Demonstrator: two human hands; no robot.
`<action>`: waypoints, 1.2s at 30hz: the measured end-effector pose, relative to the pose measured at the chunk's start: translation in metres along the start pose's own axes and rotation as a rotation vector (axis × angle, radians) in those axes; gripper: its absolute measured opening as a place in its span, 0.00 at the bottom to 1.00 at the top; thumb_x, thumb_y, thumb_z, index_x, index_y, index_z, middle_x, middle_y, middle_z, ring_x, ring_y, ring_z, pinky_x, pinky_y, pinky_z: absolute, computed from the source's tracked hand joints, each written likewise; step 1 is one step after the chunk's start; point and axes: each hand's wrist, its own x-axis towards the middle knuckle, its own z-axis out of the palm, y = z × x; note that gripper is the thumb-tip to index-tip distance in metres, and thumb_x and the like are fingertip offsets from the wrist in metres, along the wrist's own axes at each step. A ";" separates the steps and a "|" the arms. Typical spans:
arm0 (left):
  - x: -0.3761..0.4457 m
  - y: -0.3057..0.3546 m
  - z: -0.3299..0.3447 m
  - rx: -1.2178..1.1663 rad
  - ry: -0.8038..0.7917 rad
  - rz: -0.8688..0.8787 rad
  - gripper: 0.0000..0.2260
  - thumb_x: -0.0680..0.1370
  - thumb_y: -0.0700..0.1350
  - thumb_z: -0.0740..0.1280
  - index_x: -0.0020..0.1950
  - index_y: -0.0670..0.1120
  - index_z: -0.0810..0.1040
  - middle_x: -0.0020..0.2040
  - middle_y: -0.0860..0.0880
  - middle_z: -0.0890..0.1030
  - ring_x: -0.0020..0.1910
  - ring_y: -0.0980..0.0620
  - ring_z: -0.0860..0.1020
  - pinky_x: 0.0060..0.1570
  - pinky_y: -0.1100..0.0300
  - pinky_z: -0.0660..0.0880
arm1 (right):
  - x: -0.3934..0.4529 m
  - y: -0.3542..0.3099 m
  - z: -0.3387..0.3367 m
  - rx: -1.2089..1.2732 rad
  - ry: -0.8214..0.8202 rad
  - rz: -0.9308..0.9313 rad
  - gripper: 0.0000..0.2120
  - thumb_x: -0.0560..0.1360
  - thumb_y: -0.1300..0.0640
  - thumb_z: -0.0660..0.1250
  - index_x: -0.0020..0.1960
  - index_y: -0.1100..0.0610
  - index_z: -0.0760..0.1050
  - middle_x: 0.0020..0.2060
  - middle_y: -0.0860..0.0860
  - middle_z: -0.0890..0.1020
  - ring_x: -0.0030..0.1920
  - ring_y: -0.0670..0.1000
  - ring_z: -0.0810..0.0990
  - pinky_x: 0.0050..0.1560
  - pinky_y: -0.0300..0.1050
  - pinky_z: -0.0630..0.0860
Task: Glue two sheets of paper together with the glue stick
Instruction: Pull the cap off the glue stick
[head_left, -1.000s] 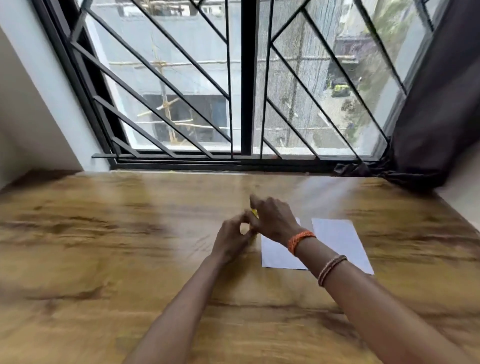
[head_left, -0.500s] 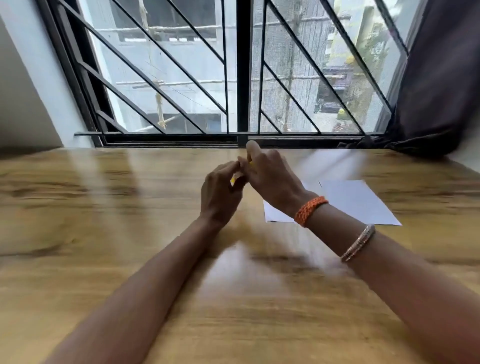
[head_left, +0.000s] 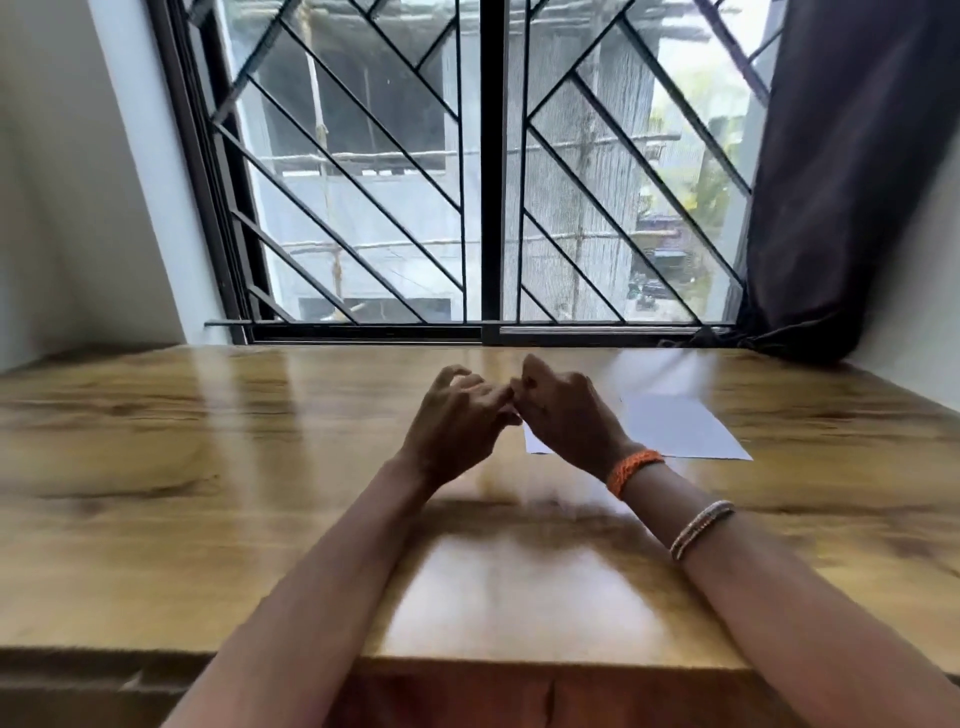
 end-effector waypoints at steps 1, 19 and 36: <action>-0.002 -0.001 0.000 0.087 0.033 0.014 0.10 0.75 0.50 0.62 0.41 0.47 0.79 0.35 0.50 0.84 0.36 0.48 0.81 0.50 0.55 0.72 | -0.001 -0.001 0.006 0.075 0.057 0.103 0.07 0.77 0.61 0.65 0.42 0.61 0.69 0.24 0.47 0.69 0.23 0.50 0.66 0.27 0.41 0.63; 0.006 -0.020 0.007 -0.197 -0.220 -0.157 0.05 0.73 0.48 0.68 0.47 0.55 0.81 0.58 0.52 0.81 0.69 0.58 0.69 0.65 0.53 0.41 | 0.000 0.014 0.002 -0.303 -0.166 -0.500 0.13 0.71 0.69 0.63 0.48 0.56 0.62 0.32 0.58 0.74 0.30 0.57 0.74 0.27 0.40 0.64; -0.011 -0.047 0.014 -0.189 -0.182 -0.424 0.11 0.70 0.54 0.70 0.51 0.54 0.82 0.67 0.56 0.74 0.73 0.49 0.57 0.66 0.45 0.46 | 0.005 0.012 0.008 -0.711 -0.095 -0.511 0.20 0.66 0.69 0.65 0.55 0.54 0.79 0.50 0.49 0.84 0.48 0.53 0.82 0.56 0.52 0.60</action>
